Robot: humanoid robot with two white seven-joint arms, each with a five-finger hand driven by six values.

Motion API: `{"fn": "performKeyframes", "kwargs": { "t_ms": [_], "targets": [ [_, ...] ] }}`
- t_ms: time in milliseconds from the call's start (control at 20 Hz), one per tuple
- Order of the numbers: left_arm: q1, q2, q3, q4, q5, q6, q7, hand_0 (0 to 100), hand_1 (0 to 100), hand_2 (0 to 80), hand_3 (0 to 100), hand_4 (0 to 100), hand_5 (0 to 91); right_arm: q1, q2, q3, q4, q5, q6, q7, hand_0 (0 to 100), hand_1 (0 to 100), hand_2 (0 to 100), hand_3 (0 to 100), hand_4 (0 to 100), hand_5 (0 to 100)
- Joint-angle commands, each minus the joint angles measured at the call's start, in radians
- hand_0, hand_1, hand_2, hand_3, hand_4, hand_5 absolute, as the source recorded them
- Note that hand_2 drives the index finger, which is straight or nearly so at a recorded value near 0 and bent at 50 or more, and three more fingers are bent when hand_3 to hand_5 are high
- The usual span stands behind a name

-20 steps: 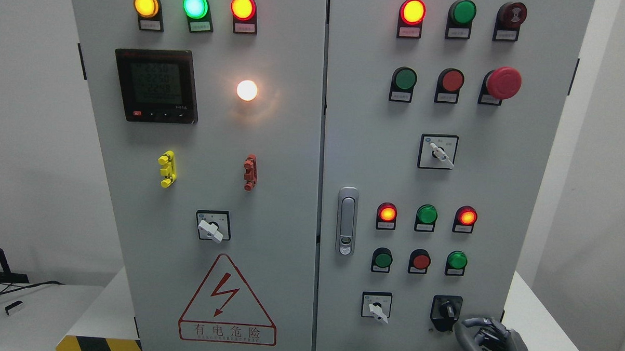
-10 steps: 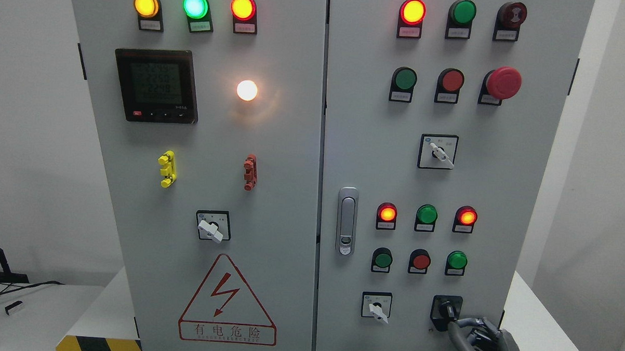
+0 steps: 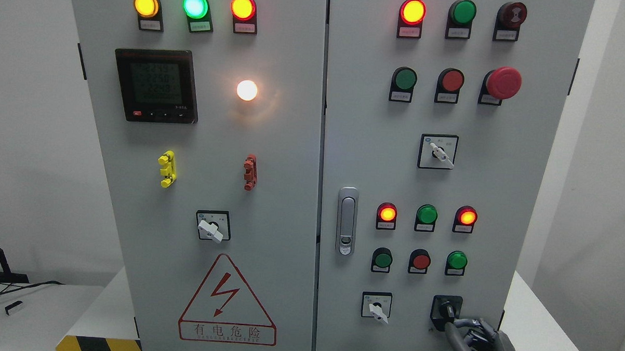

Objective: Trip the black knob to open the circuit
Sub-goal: 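Grip the black rotary knob with the right hand's fingers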

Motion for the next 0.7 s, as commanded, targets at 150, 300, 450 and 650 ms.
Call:
{"fn": "performKeyframes", "kwargs": {
  "t_ms": [150, 300, 450, 650],
  "targets": [
    [0.000, 0.000, 0.000, 0.000, -0.031, -0.001, 0.001, 12, 39, 0.0, 0, 0, 0.0, 0.002, 0.005, 0.015, 0.000, 0.000, 0.000, -0.003, 33, 64, 48, 88, 78, 78],
    [0.000, 0.000, 0.000, 0.000, -0.031, -0.001, 0.001, 12, 39, 0.0, 0, 0, 0.0, 0.000, 0.005, 0.017, 0.000, 0.000, 0.000, -0.004, 33, 64, 48, 88, 78, 78],
    [0.000, 0.000, 0.000, 0.000, -0.031, -0.001, 0.001, 12, 39, 0.0, 0, 0, 0.0, -0.003, 0.005, 0.017, -0.001, 0.000, 0.000, -0.004, 33, 64, 48, 88, 78, 78],
    [0.000, -0.001, 0.000, 0.000, -0.031, -0.001, 0.001, 12, 39, 0.0, 0, 0, 0.0, -0.004, 0.005, 0.021, -0.001, 0.000, 0.000, -0.004, 33, 64, 48, 88, 78, 78]
  ]
}}
